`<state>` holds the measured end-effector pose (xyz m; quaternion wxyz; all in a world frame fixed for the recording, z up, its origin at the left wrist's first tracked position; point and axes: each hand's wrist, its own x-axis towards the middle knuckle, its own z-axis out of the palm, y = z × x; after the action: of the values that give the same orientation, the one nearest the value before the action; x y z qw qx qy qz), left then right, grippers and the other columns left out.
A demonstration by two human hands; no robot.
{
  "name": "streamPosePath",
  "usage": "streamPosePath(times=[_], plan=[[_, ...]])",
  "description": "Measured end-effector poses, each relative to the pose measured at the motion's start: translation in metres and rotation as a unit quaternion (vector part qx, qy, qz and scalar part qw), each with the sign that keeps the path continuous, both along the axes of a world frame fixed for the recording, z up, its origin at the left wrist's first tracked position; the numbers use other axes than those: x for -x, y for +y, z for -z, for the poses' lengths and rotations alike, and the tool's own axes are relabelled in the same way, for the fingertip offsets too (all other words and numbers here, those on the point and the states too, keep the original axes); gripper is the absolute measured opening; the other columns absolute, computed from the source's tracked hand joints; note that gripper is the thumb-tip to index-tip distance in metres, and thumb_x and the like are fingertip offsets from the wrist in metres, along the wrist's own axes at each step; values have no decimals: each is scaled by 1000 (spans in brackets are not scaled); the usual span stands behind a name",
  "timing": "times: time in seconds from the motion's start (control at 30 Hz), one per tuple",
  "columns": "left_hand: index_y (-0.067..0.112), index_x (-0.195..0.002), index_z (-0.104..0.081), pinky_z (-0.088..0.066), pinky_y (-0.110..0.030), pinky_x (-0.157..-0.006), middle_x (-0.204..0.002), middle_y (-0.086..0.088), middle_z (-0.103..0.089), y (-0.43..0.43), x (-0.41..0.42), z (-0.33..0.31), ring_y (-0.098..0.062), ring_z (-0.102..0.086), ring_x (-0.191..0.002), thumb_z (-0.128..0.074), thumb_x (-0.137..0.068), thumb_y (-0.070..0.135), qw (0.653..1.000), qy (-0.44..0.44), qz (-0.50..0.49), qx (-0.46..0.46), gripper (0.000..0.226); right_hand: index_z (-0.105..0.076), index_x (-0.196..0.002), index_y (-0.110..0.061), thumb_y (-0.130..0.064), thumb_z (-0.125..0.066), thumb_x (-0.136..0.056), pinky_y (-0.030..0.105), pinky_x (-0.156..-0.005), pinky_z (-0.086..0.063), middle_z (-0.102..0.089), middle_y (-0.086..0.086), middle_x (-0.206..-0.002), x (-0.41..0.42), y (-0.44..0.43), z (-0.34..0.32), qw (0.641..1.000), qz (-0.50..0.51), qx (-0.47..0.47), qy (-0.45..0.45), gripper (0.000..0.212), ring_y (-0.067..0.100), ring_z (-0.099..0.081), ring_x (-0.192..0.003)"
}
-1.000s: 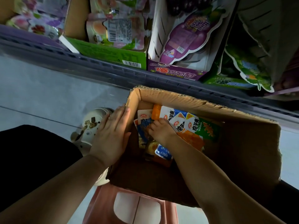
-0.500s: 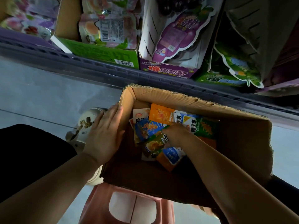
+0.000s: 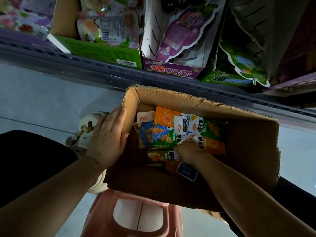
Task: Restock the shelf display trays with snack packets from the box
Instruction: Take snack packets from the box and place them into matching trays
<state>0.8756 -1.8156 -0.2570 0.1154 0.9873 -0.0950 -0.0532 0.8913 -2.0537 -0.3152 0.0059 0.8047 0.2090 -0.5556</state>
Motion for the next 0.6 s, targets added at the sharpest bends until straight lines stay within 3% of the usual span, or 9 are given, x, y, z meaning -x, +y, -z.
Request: streamPosePath(times=[0.07,0.13,0.2,0.23,0.3,0.37,0.5,0.6], plan=[[1,-134,-27,-24,-38,-102,-131,-25,-48,-1,1,0,-23,-30,-121,-32,-81,28,1000,1,-9,-8,59,-59,-85,-11,-16,-45,-93,27,-71,-36,-61,14,-95,0,3,0,996,81,-24,4,16,26,-55,-93],[2,-134,-28,-29,-42,-100,-132,-24,-48,-2,2,0,-22,-30,-122,-31,-82,28,1000,5,-17,-8,59,-40,-62,-20,-19,-44,-94,25,-56,-30,-47,4,-71,-8,2,-4,983,180,-47,4,32,20,-49,-76],[-1,-133,-32,-32,-44,-99,-130,-25,-49,-2,1,-2,-22,-30,-121,-31,-82,28,1000,8,-18,-3,59,-33,-60,-22,-19,-46,-93,20,-49,-26,-37,-3,-64,-20,-7,-8,965,258,-55,-1,36,12,-41,-63],[-3,-132,-34,-31,-46,-97,-129,-26,-50,-2,1,-3,-23,-30,-120,-32,-81,28,1000,10,-17,0,59,-39,-63,-20,-17,-48,-92,21,-50,-28,-43,-1,-67,-25,-13,-13,953,296,-56,-1,31,10,-44,-63],[-6,-130,-38,-28,-49,-95,-127,-28,-50,-3,0,-4,-26,-34,-121,-33,-81,26,1000,14,-10,5,59,-58,-96,-7,-15,-52,-91,24,-66,-40,-60,11,-98,-35,-28,-20,940,339,-46,-5,11,22,-58,-88],[-8,-130,-39,-27,-49,-95,-128,-29,-49,-3,1,-5,-34,-44,-121,-32,-81,26,1000,23,-8,13,60,-43,-132,-9,-19,-53,-91,26,-88,-40,-51,12,-130,-38,-43,-23,947,316,10,-48,43,27,-50,-118],[-6,-132,-36,-27,-47,-99,-132,-27,-46,-3,2,-4,-37,-45,-120,-31,-82,29,999,38,-20,14,62,-20,-143,-15,-28,-55,-88,35,-107,-25,-25,10,-147,-29,-54,-23,954,206,88,-200,66,27,-26,-134],[-5,-132,-35,-31,-47,-97,-130,-26,-49,-3,1,-1,-34,-44,-118,-33,-81,28,999,28,-15,-1,61,-14,-145,-16,-31,-54,-87,36,-112,-15,-17,6,-151,-12,-43,-15,964,116,26,-236,72,25,-19,-137]])
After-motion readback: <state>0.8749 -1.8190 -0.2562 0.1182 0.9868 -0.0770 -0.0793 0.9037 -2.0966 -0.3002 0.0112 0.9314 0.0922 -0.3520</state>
